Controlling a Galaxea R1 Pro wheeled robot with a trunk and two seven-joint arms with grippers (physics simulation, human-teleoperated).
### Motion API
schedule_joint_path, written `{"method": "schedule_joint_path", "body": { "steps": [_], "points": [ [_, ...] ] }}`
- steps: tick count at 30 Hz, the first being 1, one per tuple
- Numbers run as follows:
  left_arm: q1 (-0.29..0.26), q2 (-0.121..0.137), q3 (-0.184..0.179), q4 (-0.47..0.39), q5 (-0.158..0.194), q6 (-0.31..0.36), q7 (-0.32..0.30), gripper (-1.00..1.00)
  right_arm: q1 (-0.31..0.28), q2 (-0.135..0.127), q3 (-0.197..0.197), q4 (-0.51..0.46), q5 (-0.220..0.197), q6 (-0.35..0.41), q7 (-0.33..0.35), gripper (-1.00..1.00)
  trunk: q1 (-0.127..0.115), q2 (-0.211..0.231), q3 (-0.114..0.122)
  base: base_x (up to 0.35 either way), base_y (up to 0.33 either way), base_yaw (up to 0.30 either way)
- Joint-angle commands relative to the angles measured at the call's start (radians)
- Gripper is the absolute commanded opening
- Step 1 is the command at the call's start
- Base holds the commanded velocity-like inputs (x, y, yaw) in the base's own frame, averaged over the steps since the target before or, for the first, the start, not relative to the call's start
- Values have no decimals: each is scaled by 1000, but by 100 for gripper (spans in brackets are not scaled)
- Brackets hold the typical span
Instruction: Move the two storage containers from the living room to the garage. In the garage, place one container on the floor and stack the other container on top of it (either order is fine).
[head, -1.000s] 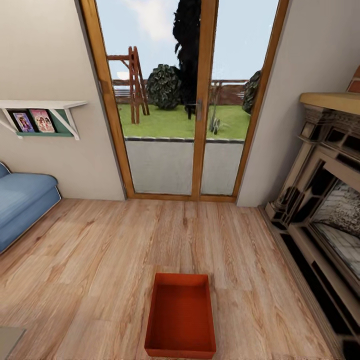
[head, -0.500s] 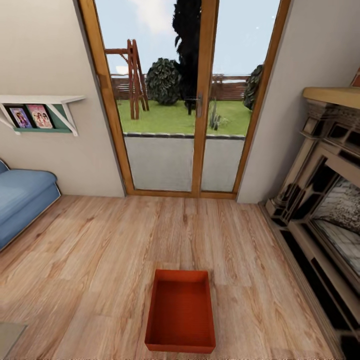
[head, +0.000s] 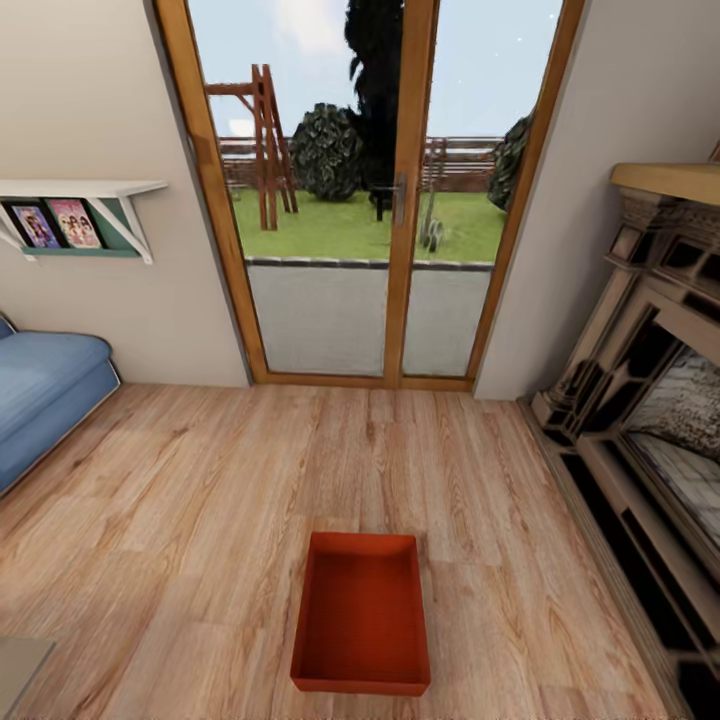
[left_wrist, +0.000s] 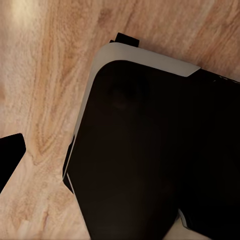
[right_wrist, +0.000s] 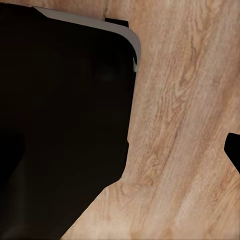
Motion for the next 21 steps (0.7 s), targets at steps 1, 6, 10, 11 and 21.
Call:
{"method": "schedule_joint_path", "body": {
  "steps": [1,6,10,11,21],
  "points": [
    [0,0,-9,0,8,-3,1,100,-1,1,8,3,-8,-5,0,100,0,-1,-3,0,0,0],
    [0,0,-9,0,8,-3,1,100,-1,0,8,3,-8,-5,0,100,0,-1,-11,0,0,0],
    [0,0,-9,0,8,-3,1,100,-1,1,8,3,-8,-5,0,100,0,-1,-17,0,0,0],
    [0,0,-9,0,8,-3,1,100,-1,1,8,3,-8,-5,0,100,0,-1,-19,0,0,0],
    [0,0,-9,0,8,-3,1,100,-1,0,8,3,-8,-6,0,100,0,-1,-35,0,0,0]
  ]
}}
